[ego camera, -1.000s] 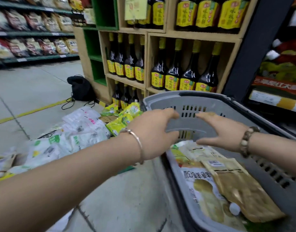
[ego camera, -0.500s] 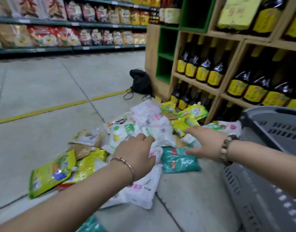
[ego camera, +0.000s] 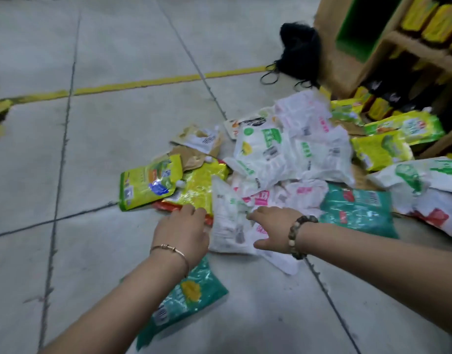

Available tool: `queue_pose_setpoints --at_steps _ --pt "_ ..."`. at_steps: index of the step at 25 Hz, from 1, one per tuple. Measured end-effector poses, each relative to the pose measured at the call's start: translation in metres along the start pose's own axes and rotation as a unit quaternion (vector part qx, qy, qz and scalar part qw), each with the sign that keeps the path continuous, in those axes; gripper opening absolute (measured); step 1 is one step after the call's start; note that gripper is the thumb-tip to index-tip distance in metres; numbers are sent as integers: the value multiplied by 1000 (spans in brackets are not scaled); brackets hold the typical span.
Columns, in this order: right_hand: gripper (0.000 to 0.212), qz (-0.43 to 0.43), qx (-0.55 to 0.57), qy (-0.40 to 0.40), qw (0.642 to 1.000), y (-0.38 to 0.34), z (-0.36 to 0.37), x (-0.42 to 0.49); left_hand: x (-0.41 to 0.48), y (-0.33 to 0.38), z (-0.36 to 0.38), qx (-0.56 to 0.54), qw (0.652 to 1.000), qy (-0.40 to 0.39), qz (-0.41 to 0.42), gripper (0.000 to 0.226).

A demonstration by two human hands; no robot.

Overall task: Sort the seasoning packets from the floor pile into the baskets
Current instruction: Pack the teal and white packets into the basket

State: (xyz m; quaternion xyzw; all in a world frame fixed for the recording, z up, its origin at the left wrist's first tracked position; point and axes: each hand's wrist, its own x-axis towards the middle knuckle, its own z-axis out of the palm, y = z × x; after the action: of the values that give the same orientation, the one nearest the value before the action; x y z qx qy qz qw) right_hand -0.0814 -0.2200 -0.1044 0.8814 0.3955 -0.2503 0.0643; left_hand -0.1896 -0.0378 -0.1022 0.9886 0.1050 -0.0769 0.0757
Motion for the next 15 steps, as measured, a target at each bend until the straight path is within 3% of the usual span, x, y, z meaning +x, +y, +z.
queue_pose_setpoints --at_steps 4,8,12,15 --pt "66 -106 31 -53 992 -74 37 72 -28 -45 49 41 994 -44 -95 39" --pt "61 -213 -1 -30 977 -125 70 112 -49 -50 81 35 989 -64 -126 42" --pt "78 -149 -33 -79 985 -142 88 144 -65 -56 103 -12 986 -64 -151 38" --pt "43 -124 39 -79 988 -140 97 146 -75 -51 117 -112 977 -24 -181 35"
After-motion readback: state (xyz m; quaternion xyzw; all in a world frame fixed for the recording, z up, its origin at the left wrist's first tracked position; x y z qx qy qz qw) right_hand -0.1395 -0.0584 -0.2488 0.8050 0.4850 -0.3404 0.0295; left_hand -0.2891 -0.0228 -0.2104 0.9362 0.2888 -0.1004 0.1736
